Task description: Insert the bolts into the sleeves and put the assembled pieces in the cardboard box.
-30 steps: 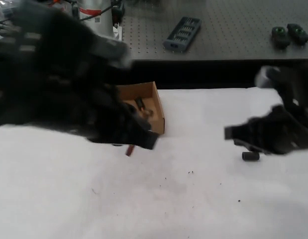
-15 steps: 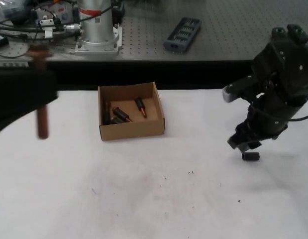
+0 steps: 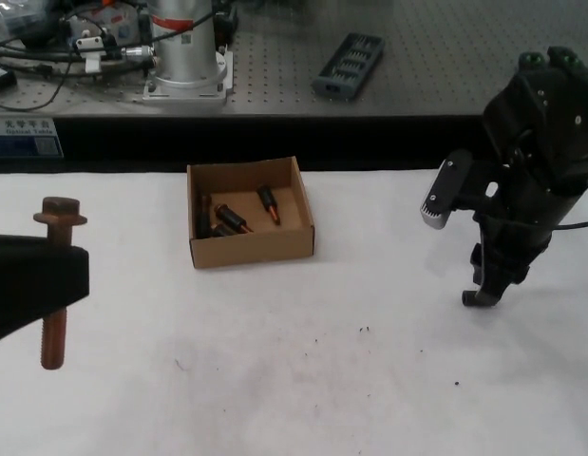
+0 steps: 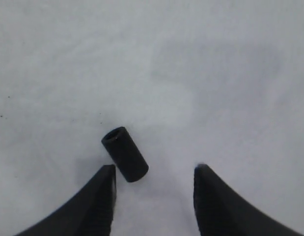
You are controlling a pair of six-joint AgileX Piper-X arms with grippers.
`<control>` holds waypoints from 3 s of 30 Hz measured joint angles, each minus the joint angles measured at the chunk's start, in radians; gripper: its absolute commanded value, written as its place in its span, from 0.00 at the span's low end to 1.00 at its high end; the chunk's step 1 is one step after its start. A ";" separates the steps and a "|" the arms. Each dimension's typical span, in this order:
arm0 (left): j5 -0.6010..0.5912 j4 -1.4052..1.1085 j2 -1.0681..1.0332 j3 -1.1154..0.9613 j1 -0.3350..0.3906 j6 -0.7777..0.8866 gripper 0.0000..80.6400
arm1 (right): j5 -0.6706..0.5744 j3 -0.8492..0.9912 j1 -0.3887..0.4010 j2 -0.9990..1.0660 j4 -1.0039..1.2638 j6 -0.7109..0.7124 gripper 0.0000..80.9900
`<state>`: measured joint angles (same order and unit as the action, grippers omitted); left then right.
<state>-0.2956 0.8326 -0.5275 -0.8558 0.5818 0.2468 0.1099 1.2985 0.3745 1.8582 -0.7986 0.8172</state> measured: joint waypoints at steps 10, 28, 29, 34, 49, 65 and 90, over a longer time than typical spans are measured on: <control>-0.022 0.001 0.000 0.000 0.000 0.001 0.00 | -0.042 0.002 -0.006 0.050 -0.052 0.000 0.45; -0.034 0.001 0.000 0.000 0.000 0.004 0.00 | -0.062 0.005 -0.021 0.118 -0.047 0.006 0.45; -0.038 0.001 0.000 0.000 0.000 0.004 0.00 | -0.062 0.004 -0.021 0.118 -0.047 0.006 0.45; -0.046 0.001 0.000 0.000 0.000 0.008 0.00 | -0.062 0.004 -0.021 0.118 -0.047 0.006 0.45; -0.046 0.001 0.000 0.000 0.000 0.008 0.00 | 0.022 0.139 -0.019 0.116 -0.090 -0.143 0.45; -0.046 0.001 0.000 0.000 0.000 0.028 0.00 | -0.173 0.174 0.005 0.107 -0.108 -0.278 0.45; -0.105 0.001 -0.002 0.000 0.000 0.012 0.00 | -0.082 0.169 0.001 0.171 -0.164 -0.249 0.45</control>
<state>-0.4009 0.8333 -0.5296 -0.8558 0.5818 0.2585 0.0277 1.4672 0.3750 2.0289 -0.9624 0.5684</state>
